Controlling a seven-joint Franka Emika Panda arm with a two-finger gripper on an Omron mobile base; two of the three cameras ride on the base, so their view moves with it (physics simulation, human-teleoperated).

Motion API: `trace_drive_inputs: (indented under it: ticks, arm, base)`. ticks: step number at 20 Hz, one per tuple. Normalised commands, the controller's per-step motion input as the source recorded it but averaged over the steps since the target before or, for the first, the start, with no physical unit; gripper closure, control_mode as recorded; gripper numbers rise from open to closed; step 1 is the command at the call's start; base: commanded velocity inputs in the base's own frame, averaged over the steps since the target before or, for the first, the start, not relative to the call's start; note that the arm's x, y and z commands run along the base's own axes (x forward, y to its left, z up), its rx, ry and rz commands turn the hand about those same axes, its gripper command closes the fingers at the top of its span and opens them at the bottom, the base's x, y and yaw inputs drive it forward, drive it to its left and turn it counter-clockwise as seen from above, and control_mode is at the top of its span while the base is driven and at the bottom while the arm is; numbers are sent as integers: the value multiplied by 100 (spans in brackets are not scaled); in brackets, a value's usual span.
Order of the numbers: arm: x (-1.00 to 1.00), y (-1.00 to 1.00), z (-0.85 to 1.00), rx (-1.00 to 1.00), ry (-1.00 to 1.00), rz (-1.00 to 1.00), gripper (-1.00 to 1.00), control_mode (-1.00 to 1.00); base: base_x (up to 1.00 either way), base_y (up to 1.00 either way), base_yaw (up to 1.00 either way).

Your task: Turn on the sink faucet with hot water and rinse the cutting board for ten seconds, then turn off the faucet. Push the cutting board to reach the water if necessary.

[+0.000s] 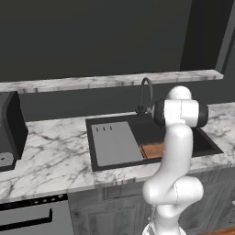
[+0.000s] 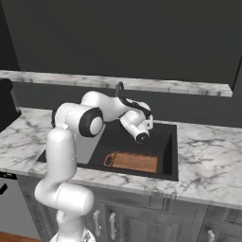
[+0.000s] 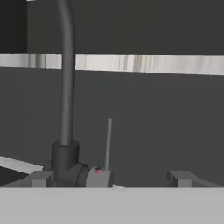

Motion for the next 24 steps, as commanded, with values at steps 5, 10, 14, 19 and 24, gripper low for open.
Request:
trace_drive_inputs:
  ticks: [5,10,14,19,24]
  arm:
    - [27,7,0,0,0,-3,-100,-100]
    - [21,11,0,0,0,-2,-100,-100]
    - [20,10,0,0,0,-3,-100,-100]
    - [11,2,0,0,0,-2,-100,-100]
    - [6,0,-1,0,0,0,-100,-100]
  base:
    - [0,0,0]
    - [0,0,0]
    - [0,0,0]
    - [0,0,0]
    - [0,0,0]
